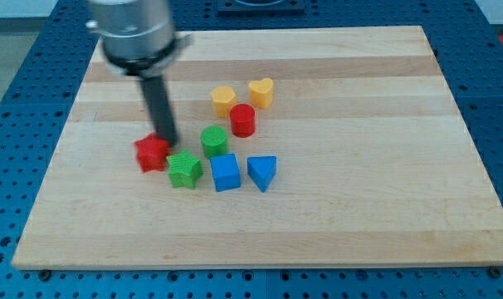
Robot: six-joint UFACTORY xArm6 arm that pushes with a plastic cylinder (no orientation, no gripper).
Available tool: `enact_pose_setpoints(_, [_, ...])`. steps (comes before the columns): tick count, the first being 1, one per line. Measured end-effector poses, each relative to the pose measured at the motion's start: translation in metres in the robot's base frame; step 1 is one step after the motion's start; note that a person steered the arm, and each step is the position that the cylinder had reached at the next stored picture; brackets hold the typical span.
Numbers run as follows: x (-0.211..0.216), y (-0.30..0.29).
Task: Push the red star right a bit
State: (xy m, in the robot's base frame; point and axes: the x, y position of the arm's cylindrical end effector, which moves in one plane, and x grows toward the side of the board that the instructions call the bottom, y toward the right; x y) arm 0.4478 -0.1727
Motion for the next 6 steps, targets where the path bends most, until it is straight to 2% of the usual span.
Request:
enact_pose_setpoints(1, [0.0,-0.02])
enact_pose_setpoints(3, [0.009,-0.019])
enact_pose_setpoints(4, [0.023,-0.045])
enact_pose_setpoints(5, [0.015,-0.076])
enact_pose_setpoints(6, [0.04,-0.033])
